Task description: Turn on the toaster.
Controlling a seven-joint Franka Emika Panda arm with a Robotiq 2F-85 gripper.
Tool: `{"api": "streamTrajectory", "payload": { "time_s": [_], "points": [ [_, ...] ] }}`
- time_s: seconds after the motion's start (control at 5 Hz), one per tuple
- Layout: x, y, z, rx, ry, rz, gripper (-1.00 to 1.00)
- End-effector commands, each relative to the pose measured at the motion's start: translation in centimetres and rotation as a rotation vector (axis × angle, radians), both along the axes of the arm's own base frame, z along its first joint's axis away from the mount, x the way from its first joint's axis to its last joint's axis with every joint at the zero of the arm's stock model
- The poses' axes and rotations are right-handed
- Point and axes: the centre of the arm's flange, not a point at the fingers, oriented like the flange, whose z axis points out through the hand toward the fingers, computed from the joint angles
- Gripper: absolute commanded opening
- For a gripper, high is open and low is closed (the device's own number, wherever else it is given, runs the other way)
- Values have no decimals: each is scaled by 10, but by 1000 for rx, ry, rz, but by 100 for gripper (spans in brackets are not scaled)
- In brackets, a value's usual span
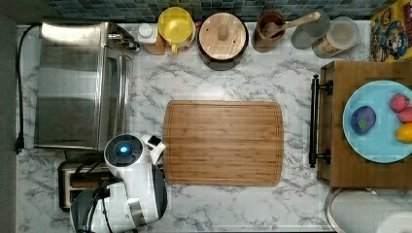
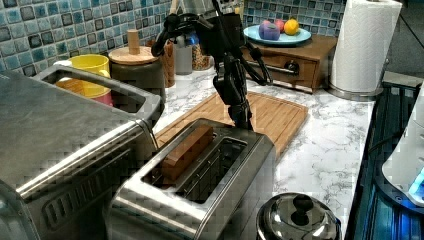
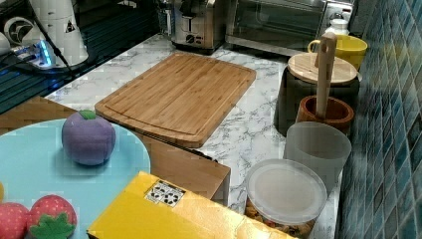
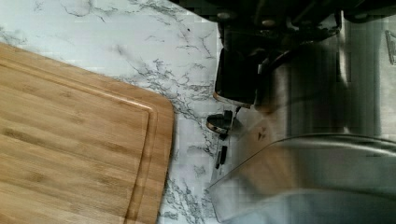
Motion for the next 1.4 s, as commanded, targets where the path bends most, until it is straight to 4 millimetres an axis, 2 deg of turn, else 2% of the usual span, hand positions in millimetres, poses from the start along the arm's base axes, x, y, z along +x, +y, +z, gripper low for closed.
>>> {"api": "streamTrajectory", "payload": {
  "time_s": [0.2, 0.4, 0.6, 0.8, 1.0, 1.2, 1.4],
  "points": [
    [1, -51, -34, -23, 70, -198, -100],
    [-8, -41, -60, -11, 113, -153, -100],
    [-16, -43, -95, -10, 184, -137, -100],
    [-36, -44, -128, -19, 186, -131, -100],
    [-54, -54, -169, -36, 232, -160, -100],
    [-53, -61, -166, -39, 208, -183, -100],
    [-46, -59, -147, -46, 147, -129, -100]
  ]
}}
